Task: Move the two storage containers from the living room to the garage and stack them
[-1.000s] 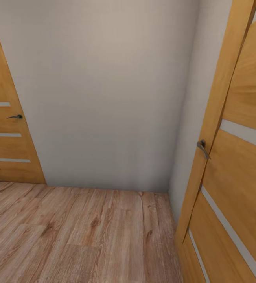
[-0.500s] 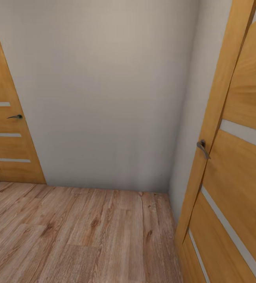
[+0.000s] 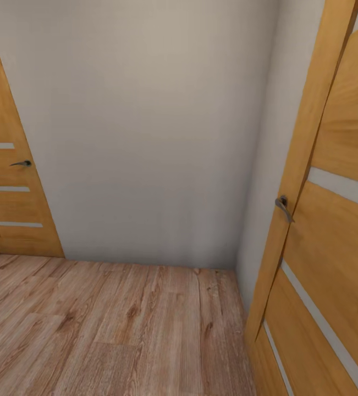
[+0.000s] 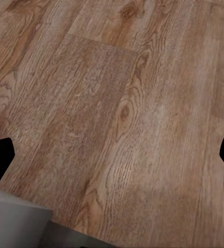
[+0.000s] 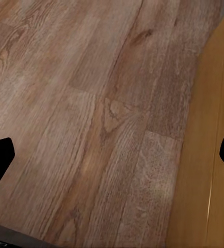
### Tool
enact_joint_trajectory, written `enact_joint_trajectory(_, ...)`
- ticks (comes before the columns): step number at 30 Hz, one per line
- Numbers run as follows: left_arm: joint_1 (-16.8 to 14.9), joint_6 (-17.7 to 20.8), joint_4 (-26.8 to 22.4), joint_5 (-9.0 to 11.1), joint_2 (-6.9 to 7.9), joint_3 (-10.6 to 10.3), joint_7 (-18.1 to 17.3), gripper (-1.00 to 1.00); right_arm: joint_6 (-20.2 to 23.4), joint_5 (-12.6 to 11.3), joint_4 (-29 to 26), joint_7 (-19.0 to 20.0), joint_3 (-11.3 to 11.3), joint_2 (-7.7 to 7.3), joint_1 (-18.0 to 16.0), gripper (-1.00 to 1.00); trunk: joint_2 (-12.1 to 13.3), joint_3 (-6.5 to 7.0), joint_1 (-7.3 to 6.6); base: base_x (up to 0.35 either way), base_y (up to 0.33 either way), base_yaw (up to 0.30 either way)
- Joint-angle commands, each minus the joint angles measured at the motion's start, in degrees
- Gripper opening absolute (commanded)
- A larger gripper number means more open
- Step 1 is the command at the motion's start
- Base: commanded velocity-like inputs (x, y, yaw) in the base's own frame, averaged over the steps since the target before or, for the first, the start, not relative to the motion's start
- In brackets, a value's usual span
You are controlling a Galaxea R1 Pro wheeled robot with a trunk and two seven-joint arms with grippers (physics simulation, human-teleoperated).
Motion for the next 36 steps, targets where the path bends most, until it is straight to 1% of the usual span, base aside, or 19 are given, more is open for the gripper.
enact_joint_trajectory(1,-0.1,-0.3,0.2,0.3,-0.1,-0.1,0.0,1.0,0.0,0.0,0.0,0.1,0.0,-0.02,0.0,1.0,0.0,-0.05,0.0,0.0,0.0,0.0)
enact_joint_trajectory(9,-0.1,-0.2,0.2,0.4,-0.18,-0.1,0.0,1.0,0.0,0.0,0.1,0.0,0.0,-0.02,0.0,1.0,0.0,-0.05,0.0,0.013,0.0,0.0)
enact_joint_trajectory(19,-0.1,-0.2,0.2,0.4,-0.17,-0.1,0.0,1.0,0.0,0.1,0.1,0.0,0.0,-0.02,0.0,1.0,0.0,-0.05,0.0,0.195,0.0,0.0)
enact_joint_trajectory(36,-0.1,-0.2,0.2,0.5,-0.17,-0.1,0.0,1.0,0.0,0.1,0.1,0.1,0.1,-0.02,0.0,1.0,0.0,-0.05,0.0,0.013,0.0,0.0)
